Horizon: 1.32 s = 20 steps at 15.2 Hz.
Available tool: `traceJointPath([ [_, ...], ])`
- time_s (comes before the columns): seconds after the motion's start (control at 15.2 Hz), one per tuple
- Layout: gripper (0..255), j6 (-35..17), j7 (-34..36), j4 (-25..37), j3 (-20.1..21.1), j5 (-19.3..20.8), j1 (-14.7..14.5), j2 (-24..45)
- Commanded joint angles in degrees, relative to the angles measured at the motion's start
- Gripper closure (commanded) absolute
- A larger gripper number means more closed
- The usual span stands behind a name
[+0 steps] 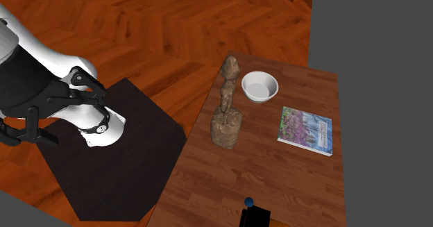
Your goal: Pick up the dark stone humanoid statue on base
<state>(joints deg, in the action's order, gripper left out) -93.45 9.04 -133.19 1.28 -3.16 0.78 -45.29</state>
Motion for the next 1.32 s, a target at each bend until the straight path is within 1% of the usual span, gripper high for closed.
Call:
traceJointPath([
  [0.0,0,0.0,0.0,0.0,0.0,0.0,0.0,0.0],
  [0.33,0,-1.0,14.0,-2.3,9.0,-4.1,0.3,-2.6],
  [0.73,0,-2.7,30.9,-1.0,20.6,-8.9,1.4,-1.2],
  [0.99,0,-4.1,42.3,2.2,28.7,-10.9,3.4,2.4],
  [1.25,0,-5.5,53.9,7.3,37.3,-11.5,6.9,7.8],
])
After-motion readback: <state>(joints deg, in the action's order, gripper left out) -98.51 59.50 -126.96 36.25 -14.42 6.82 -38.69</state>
